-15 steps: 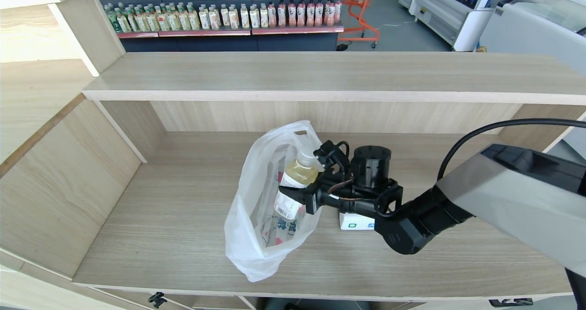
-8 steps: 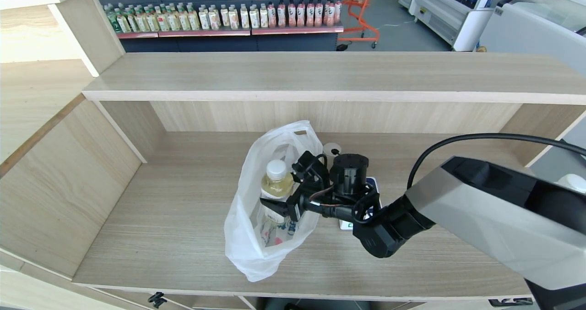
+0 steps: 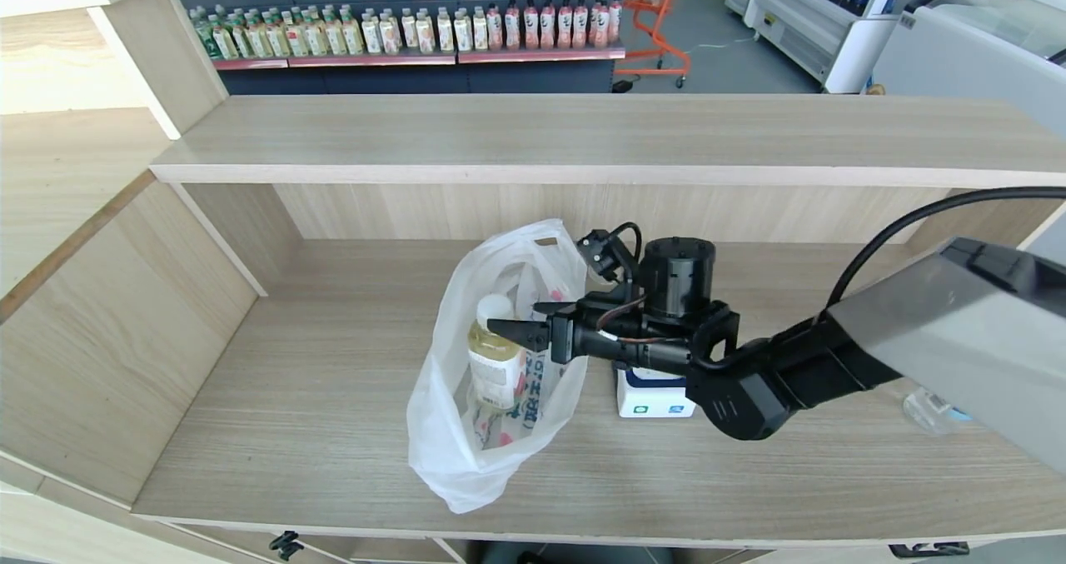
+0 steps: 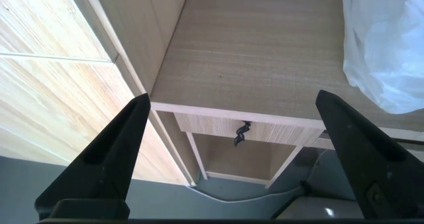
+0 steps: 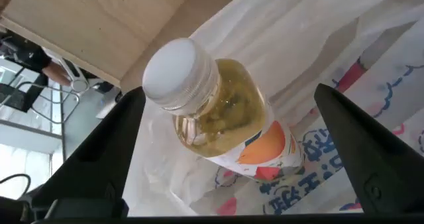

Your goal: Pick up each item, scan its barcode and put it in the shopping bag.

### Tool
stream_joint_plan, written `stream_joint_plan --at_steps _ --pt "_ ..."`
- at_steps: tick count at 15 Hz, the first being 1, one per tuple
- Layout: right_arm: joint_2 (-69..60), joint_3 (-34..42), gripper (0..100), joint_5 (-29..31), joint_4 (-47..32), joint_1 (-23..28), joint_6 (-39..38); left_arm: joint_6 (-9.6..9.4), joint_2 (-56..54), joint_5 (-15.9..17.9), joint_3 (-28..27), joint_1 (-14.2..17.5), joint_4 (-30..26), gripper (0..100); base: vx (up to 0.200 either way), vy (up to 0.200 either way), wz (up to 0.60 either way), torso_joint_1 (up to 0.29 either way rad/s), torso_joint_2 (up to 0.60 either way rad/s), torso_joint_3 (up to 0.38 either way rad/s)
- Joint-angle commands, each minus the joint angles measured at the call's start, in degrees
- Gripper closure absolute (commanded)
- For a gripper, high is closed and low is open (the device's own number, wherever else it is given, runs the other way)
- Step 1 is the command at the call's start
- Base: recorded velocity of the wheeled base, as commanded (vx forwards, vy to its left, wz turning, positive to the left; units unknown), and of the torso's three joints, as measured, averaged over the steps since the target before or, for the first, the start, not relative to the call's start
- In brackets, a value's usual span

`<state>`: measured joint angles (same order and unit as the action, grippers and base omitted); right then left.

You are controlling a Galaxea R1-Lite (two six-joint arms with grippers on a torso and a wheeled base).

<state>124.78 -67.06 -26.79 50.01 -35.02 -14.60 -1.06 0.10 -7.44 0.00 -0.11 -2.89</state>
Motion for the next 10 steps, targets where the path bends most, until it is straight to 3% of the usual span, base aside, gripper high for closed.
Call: stream_joint_plan --at_steps 1,3,7,10 --pt "-13.1 6.1 0 -0.7 -8.1 3.6 -2.7 0.01 0.0 0.0 0.0 0.0 0.0 0 0.0 0.0 0.0 0.0 0.0 0.0" --pt "-23.8 14.2 0 -2.5 -11.2 6.8 -3.0 0.01 0.0 0.0 0.0 0.0 0.0 0 0.0 0.0 0.0 0.0 0.0 0.0" --pt "-37.3 23.3 0 -2.4 -12.4 12.1 -3.5 0.01 0.0 0.0 0.0 0.0 0.0 0 0.0 0.0 0.0 0.0 0.0 0.0" --pt "-39.9 30.5 0 -2.4 -13.5 18.8 5.7 0.01 0.0 0.0 0.0 0.0 0.0 0 0.0 0.0 0.0 0.0 0.0 0.0"
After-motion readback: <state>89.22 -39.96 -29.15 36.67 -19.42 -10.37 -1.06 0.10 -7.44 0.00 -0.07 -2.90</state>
